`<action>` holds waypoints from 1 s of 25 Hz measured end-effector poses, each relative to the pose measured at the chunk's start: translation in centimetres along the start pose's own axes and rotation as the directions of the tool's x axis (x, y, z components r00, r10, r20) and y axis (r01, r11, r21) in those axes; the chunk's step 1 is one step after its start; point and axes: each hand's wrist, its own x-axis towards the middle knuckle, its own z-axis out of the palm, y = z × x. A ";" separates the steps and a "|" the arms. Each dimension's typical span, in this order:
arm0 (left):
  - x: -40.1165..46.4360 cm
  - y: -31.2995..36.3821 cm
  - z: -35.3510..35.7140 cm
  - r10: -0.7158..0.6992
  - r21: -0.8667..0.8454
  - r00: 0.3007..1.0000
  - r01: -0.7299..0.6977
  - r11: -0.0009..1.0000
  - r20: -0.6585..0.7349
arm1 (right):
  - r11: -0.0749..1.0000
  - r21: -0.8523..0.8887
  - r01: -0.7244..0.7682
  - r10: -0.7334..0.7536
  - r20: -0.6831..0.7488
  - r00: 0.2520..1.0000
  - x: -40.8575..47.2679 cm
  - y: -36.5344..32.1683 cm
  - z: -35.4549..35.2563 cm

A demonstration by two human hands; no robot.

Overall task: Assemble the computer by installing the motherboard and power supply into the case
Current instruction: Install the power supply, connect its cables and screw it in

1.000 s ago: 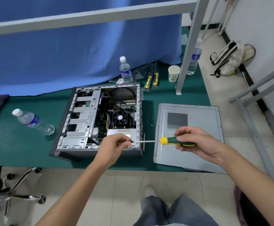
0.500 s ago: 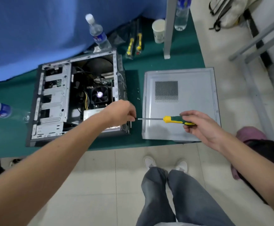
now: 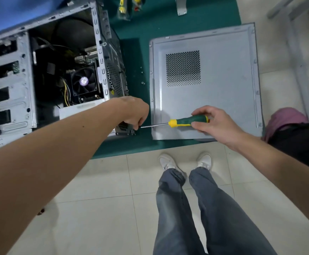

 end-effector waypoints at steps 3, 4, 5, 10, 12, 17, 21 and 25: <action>0.9 -0.2 0.5 0.002 0.001 1.000 -0.002 1.000 0.014 | 1.000 -0.019 0.013 -0.013 0.003 1.000 0.8 0.4 0.4; 1.2 -0.2 0.6 0.004 0.004 1.000 -0.004 1.000 0.026 | 1.000 -0.025 0.012 -0.012 0.006 1.000 0.9 0.5 0.5; 1.4 -0.2 0.8 0.007 0.007 0.999 -0.007 1.000 0.041 | 1.000 -0.026 0.009 -0.008 0.007 1.000 0.9 0.7 0.6; 2.0 -0.3 1.2 0.003 0.017 0.998 -0.004 1.000 0.066 | 0.999 -0.032 0.005 -0.004 0.028 1.000 1.2 1.0 1.0; 2.0 -0.2 1.3 0.012 0.026 0.997 -0.014 1.000 0.078 | 0.999 -0.040 0.004 -0.003 0.031 1.000 1.3 1.3 1.3; 1.5 -0.1 1.2 0.027 0.033 0.995 -0.030 0.999 0.097 | 1.000 -0.024 -0.003 0.003 0.015 1.000 1.3 1.6 2.0; 1.0 0.6 0.7 0.002 0.090 0.993 -0.013 0.996 0.120 | 0.999 0.016 -0.038 0.038 0.004 0.999 1.4 2.2 1.9; -1.3 1.7 1.1 -0.070 0.219 0.993 0.090 0.972 -0.098 | 0.996 0.009 -0.084 0.085 -0.007 0.996 1.5 2.2 1.9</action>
